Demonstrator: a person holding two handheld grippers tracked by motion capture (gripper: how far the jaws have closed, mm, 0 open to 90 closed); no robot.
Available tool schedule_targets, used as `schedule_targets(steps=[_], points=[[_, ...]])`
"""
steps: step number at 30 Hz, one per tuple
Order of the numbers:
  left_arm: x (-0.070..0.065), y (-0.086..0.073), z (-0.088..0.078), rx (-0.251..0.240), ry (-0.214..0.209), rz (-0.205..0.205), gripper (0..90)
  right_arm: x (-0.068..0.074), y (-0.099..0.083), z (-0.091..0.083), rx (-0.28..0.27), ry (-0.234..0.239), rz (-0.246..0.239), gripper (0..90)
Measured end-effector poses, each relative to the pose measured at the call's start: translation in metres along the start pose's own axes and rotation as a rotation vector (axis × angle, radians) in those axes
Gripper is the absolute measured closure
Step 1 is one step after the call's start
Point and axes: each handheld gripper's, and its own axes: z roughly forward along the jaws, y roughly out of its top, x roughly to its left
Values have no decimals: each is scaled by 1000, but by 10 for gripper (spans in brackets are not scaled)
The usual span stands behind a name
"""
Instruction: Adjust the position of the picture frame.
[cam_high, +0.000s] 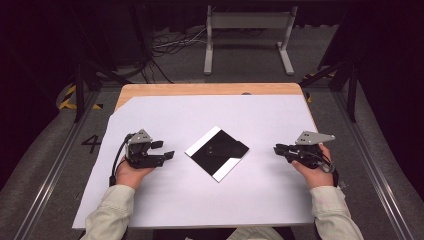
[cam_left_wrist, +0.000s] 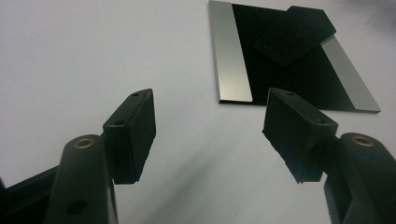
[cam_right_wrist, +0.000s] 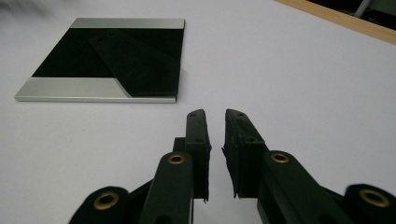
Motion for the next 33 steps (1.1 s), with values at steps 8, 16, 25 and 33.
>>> schedule_targets(steps=[8, 16, 25, 33], points=[[-3, 11, 9, 10, -2, -17, 506, 1, -3, -6, 0, -8, 2, 796], [-6, 20, 18, 5, -22, 2, 737, 0, -11, -17, 6, -30, 17, 799], [-9, 25, 28, 43, -87, 13, 898, 1, -16, -23, 8, -34, 28, 808], [-13, 25, 35, 127, -152, 15, 900, 1, -17, -24, 10, -37, 31, 808]])
